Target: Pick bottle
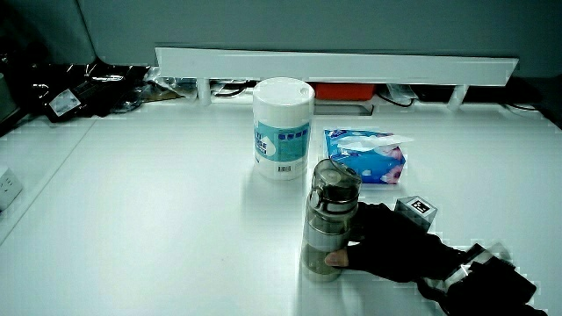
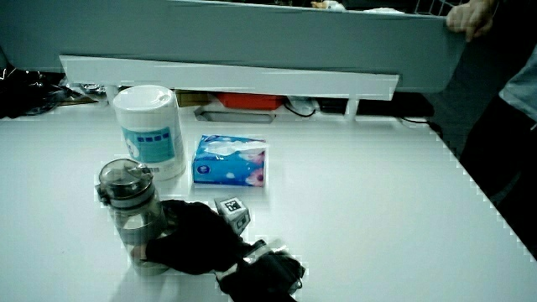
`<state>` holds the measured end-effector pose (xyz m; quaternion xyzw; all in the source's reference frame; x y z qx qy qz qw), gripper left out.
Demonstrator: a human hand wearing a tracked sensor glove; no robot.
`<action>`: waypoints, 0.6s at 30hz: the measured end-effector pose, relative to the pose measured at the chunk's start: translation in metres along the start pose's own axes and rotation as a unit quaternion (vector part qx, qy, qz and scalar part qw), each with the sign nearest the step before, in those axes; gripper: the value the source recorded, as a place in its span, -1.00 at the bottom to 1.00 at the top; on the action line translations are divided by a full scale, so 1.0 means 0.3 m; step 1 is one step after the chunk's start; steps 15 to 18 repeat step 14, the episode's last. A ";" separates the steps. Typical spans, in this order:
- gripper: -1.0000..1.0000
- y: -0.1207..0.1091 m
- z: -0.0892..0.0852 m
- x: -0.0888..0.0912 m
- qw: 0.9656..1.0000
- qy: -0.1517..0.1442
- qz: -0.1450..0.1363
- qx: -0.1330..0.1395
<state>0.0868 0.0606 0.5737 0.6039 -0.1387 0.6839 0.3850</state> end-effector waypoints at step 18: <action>1.00 -0.025 0.049 -0.142 1.000 0.010 0.027 -0.002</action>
